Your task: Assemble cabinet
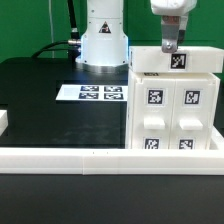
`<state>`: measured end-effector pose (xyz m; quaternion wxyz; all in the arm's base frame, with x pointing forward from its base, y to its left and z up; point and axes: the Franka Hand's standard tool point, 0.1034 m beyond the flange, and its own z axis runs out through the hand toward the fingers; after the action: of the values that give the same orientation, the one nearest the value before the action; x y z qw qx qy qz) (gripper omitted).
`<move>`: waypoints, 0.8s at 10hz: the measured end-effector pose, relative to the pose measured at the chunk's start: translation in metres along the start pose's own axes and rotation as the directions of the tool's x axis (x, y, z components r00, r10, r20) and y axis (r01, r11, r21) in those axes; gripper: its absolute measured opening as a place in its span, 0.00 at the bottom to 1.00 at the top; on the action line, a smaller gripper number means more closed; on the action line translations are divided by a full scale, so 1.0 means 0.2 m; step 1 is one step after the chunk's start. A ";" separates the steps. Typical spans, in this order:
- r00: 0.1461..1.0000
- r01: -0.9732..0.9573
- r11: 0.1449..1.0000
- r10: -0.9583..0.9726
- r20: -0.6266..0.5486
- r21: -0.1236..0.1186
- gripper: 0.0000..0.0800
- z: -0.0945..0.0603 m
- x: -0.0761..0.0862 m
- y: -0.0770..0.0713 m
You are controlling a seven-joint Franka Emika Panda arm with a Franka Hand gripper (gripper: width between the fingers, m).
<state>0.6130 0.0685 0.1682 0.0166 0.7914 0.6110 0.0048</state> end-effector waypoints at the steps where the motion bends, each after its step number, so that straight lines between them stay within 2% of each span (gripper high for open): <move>1: 0.999 0.031 1.000 -0.031 0.007 0.000 1.00 0.01 -0.01 0.00; 8: 1.000 -0.014 1.000 0.014 0.012 0.004 1.00 0.04 -0.02 0.00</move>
Offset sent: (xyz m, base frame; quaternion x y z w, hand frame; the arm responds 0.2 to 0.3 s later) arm -0.0032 0.0004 -0.0083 0.0110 0.0217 0.0384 0.9990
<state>0.6114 0.0639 0.1597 0.0183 0.7958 0.6052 -0.0010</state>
